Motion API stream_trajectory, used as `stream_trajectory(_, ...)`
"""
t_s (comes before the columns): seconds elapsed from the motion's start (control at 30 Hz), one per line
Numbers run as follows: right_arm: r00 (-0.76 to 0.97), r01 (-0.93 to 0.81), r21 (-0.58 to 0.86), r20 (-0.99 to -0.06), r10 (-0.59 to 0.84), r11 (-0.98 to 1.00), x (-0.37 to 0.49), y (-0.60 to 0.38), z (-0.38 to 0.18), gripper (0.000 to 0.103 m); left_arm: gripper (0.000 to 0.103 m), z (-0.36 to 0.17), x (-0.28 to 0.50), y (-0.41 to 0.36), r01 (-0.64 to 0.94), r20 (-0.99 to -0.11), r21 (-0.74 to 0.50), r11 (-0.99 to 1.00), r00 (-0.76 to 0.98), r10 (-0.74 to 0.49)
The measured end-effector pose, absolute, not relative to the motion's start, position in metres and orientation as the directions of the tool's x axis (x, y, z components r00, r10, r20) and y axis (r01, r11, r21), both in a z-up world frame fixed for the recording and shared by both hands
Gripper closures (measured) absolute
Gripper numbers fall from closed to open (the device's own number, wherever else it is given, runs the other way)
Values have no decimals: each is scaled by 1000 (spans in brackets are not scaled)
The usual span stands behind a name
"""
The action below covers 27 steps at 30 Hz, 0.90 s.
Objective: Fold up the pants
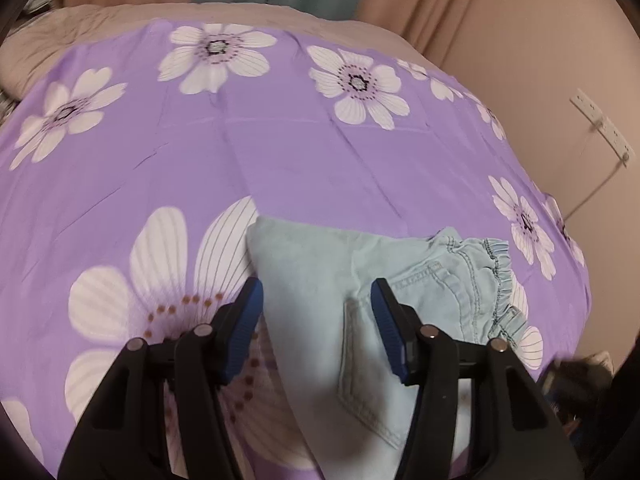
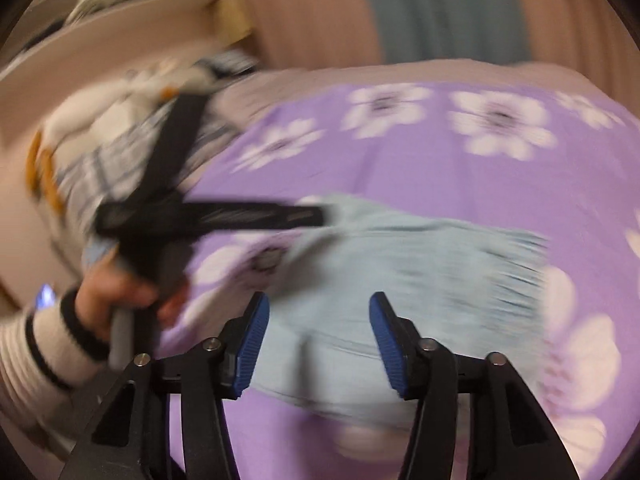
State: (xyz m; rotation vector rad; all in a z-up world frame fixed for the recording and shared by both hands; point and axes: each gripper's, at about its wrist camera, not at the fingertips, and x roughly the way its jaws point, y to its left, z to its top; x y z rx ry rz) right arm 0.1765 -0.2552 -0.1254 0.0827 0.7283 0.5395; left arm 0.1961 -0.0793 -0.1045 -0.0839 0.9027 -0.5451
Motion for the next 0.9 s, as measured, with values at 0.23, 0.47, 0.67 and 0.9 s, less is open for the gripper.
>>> stream_trajectory(0.23,482,-547,245,-689,541,801,196,-196,-164,70,75,-142,227,-77,398,-771,-341,852,401,-495)
stream_trajectory(0.47,442,-590,176,-747,497,788,194,-187,-188,69,73,-148,234,-89,399,-789,-294,869,412,-456)
stream_trajectory(0.67,420,-572,260,-722,550,778,180,-210,-164,69,75,-133,226,-81,361,-780,-296,884,443,-442)
stream_trajectory(0.9,661,-304,165,-672,332,938,182,-307,-129,69,60,-113,162,-82,416,-742,-257,872,494,-454)
